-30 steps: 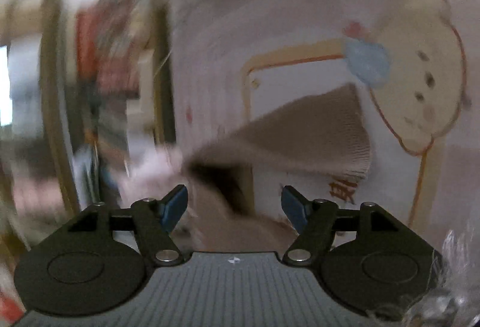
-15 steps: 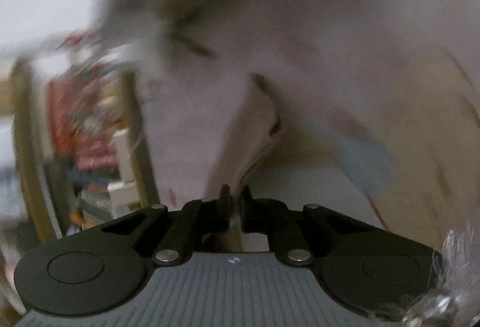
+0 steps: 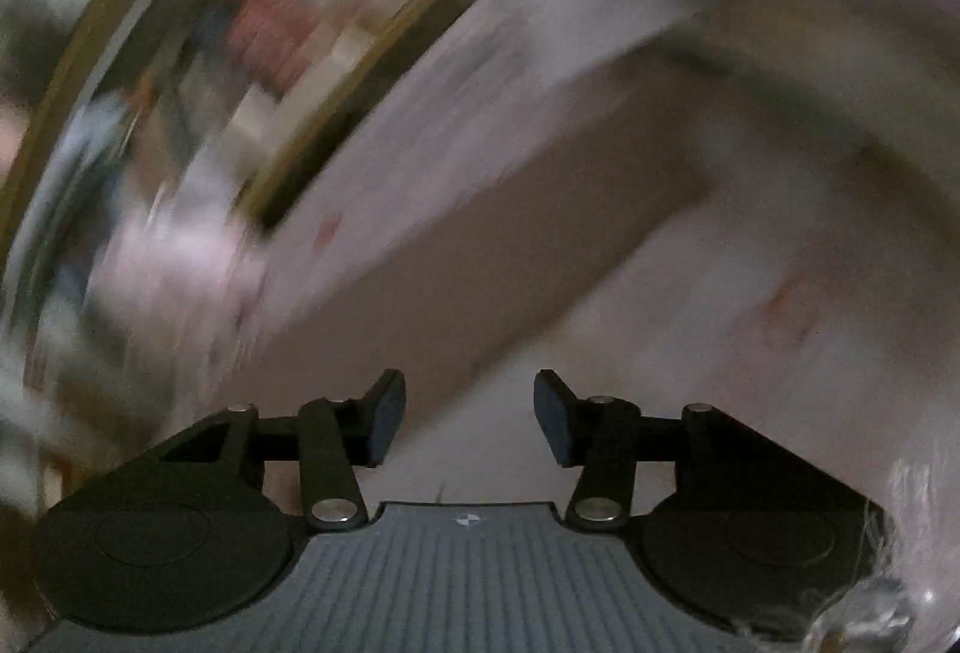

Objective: Fold clothes

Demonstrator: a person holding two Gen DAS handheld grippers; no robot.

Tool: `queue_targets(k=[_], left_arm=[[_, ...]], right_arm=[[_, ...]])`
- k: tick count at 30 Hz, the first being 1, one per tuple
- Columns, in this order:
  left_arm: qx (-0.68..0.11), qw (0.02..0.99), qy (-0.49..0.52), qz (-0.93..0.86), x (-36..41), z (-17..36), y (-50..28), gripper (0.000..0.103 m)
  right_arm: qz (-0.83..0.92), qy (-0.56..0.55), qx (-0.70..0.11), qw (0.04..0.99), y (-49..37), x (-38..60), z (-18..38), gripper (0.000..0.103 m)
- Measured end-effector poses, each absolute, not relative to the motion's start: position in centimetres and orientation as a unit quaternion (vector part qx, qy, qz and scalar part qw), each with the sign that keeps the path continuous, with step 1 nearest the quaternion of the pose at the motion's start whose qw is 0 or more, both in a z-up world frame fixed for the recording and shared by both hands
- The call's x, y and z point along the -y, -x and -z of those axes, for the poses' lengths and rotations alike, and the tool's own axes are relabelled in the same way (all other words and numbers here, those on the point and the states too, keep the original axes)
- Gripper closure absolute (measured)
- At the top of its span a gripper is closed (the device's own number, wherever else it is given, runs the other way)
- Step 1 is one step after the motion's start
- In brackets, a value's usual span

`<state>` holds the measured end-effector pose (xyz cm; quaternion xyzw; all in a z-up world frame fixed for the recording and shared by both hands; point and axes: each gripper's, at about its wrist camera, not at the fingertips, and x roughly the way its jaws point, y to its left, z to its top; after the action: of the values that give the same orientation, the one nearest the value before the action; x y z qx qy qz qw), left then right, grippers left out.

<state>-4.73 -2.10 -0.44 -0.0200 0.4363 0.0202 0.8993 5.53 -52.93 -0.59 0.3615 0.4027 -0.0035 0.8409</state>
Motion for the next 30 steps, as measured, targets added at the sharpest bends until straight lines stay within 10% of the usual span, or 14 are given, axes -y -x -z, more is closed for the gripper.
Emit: queue_targets(k=[5,11,19,30], left_arm=[[-0.435,0.897,0.061,-0.047,-0.9,0.4,5.0,0.085],[-0.432,0.899,0.062,-0.036,-2.0,0.8,6.3,0.056],[-0.427,0.896,0.118,-0.024,-4.0,1.3,7.5,0.068],[-0.359,0.895,0.119,-0.238,-13.7,-0.5,7.9,0.063]], right_arm=[[-0.114,-0.204,-0.468,0.852,-1.5,44.8,-0.1,0.058],[-0.15,-0.056,-0.499,0.852,4.0,38.7,0.0,0.06],[-0.119,-0.02,-0.499,0.858,6.1,36.8,0.0,0.09],[-0.058,0.028,-0.479,0.876,7.2,34.9,0.0,0.09]])
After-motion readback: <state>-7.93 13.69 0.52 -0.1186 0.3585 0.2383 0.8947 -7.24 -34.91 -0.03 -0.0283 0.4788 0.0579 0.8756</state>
